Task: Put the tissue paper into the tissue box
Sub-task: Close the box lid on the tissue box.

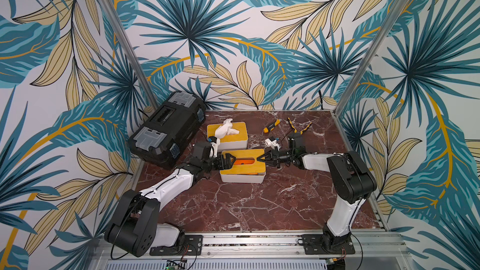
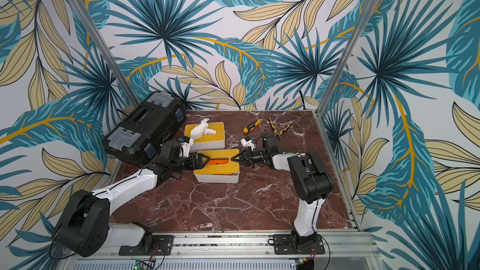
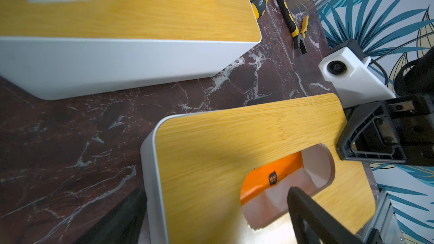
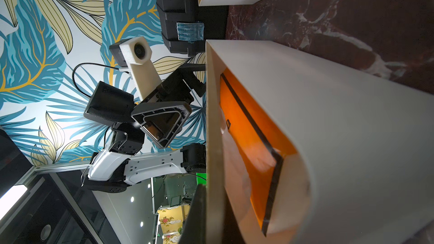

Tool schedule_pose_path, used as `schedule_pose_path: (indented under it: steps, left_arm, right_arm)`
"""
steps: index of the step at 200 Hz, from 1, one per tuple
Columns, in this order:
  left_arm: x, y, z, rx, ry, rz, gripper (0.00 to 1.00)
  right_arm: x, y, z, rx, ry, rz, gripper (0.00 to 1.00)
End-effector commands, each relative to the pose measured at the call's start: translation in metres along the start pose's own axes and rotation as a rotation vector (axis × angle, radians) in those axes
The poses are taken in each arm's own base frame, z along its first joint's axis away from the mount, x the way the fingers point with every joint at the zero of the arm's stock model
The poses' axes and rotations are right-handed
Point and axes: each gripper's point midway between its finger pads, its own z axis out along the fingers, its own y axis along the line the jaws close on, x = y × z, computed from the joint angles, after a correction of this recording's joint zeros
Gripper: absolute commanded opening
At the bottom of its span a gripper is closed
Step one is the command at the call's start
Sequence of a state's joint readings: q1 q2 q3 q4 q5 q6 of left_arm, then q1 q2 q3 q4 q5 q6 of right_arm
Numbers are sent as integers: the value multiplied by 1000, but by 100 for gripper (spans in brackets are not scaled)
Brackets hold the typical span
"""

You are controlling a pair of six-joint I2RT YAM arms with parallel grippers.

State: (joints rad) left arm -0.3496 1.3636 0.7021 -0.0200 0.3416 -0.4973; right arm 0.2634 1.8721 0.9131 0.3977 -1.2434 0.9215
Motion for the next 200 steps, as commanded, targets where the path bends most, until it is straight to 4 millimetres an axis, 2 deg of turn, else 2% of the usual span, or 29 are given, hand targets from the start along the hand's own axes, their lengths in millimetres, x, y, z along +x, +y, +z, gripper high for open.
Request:
schedule_pose_path:
  steps: [1, 98, 164, 187, 200]
  left_arm:
    - [2, 2, 0, -2, 16, 8, 94]
    - [12, 10, 4, -49, 94, 38, 82]
    - [14, 15, 11, -89, 103, 34, 80]
    - [15, 17, 15, -102, 111, 36, 74]
    - [17, 20, 17, -114, 117, 37, 65]
  right_arm:
    - [3, -17, 5, 29, -3, 54, 0]
    - [2, -24, 6, 36, -6, 70, 0]
    - [2, -29, 7, 45, -8, 77, 0]
    - [3, -31, 8, 47, -4, 84, 0]
    - [3, -31, 8, 48, -3, 82, 0]
